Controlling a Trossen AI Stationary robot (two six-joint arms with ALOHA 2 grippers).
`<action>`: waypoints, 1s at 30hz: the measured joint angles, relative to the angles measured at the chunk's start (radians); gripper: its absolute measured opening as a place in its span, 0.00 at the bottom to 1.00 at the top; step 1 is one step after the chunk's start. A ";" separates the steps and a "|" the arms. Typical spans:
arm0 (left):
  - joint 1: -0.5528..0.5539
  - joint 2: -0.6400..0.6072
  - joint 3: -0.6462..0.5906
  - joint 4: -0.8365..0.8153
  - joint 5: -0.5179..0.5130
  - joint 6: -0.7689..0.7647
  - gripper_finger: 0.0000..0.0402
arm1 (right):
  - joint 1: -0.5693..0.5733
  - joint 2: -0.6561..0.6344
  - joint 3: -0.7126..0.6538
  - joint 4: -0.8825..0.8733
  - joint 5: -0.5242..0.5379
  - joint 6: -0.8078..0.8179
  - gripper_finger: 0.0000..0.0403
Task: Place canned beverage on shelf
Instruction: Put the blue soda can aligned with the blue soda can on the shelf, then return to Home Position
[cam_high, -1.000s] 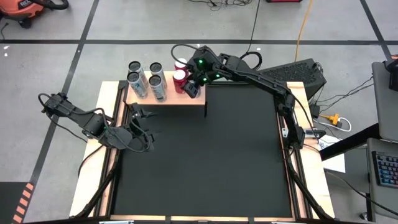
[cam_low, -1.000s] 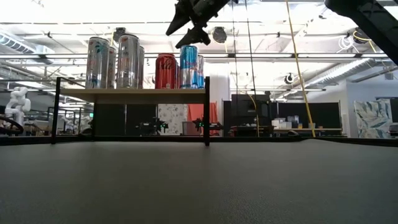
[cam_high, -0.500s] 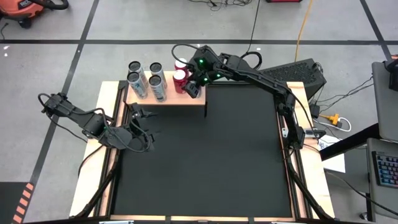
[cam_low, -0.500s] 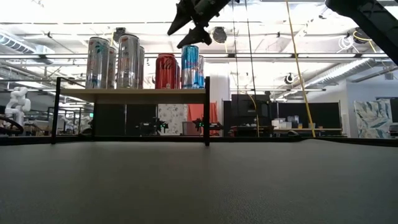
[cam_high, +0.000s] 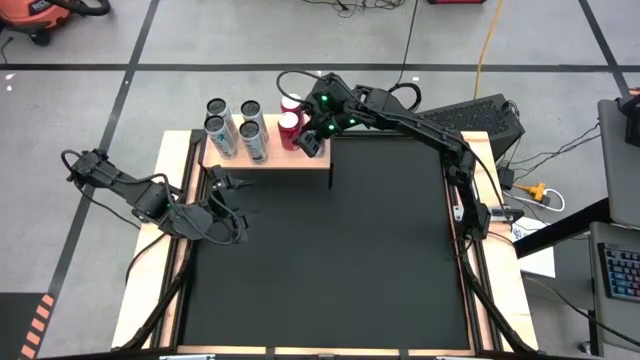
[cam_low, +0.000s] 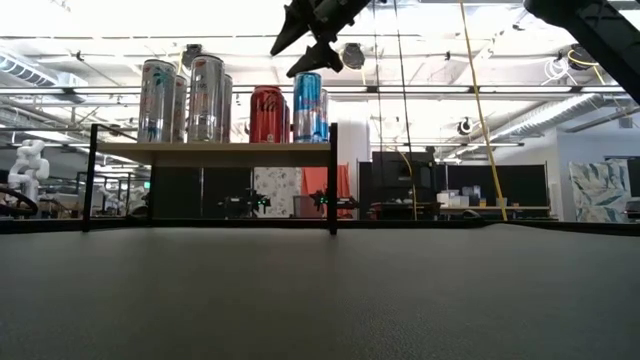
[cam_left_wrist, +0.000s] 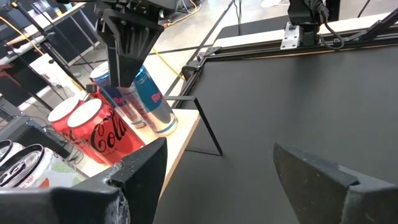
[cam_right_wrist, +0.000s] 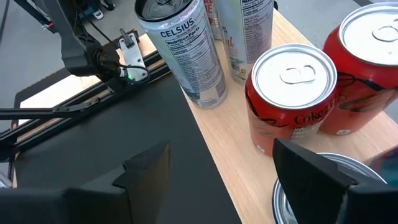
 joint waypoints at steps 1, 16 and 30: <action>0.000 0.000 0.000 0.000 0.000 0.000 0.73 | 0.000 0.000 0.000 -0.003 0.000 0.006 0.67; 0.000 0.000 0.000 0.001 0.000 -0.001 0.73 | -0.002 -0.040 -0.005 -0.030 -0.002 0.018 0.67; 0.000 0.000 0.000 0.000 0.000 -0.024 0.73 | -0.002 -0.046 -0.005 0.029 -0.006 -0.014 0.67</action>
